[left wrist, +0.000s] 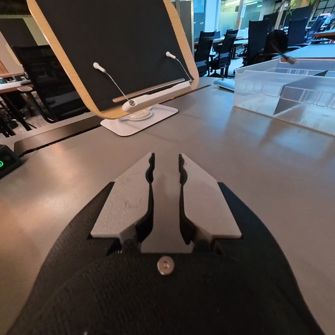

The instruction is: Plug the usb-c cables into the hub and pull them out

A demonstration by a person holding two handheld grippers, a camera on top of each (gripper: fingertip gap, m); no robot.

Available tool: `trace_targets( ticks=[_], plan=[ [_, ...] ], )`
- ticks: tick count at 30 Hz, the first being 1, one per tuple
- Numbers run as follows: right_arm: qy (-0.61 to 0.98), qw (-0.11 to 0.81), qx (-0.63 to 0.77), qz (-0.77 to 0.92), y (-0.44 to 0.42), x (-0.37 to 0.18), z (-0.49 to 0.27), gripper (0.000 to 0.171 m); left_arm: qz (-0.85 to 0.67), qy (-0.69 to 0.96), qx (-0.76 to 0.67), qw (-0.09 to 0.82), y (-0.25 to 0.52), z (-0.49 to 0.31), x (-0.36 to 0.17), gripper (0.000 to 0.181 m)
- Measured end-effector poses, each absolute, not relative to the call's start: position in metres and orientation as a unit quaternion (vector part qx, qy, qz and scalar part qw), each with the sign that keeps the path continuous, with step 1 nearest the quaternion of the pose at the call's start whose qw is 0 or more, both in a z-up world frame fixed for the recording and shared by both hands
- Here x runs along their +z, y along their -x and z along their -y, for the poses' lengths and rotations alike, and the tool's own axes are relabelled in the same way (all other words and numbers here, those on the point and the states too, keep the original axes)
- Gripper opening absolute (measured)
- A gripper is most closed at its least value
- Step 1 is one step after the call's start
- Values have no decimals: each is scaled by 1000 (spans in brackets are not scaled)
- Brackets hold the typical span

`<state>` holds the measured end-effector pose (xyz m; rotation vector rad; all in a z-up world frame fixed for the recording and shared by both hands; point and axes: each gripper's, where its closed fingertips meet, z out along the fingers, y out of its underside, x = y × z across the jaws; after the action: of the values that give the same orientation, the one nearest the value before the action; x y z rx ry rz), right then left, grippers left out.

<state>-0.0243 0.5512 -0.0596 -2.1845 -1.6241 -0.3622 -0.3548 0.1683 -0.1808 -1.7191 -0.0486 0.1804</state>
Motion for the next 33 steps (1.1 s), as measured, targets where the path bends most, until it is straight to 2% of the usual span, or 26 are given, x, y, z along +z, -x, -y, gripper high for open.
trace_targets(
  ticks=[4,8,14,19,21,27,30,33],
  plan=[
    [829,92,-204,513,7,-101,-574,7,22,757,80,648,355,-168,-181,23],
    [856,23,-218,469,10,-142,-586,7,24,756,77,650,356,-168,-181,23],
    [825,-37,-235,512,19,-201,-575,15,16,763,77,642,353,-170,-184,24],
    [765,1,-252,593,39,-206,-568,24,10,767,80,636,352,-171,-185,24],
    [757,44,-258,599,48,-189,-572,31,12,765,79,639,352,-170,-184,24],
    [747,182,-241,592,62,-123,-576,34,19,761,78,644,354,-169,-183,24],
    [745,236,-135,609,87,-106,-539,32,17,762,79,642,354,-169,-183,24],
    [703,294,54,645,137,-93,-460,29,14,766,80,637,353,-171,-185,24]
  ],
)
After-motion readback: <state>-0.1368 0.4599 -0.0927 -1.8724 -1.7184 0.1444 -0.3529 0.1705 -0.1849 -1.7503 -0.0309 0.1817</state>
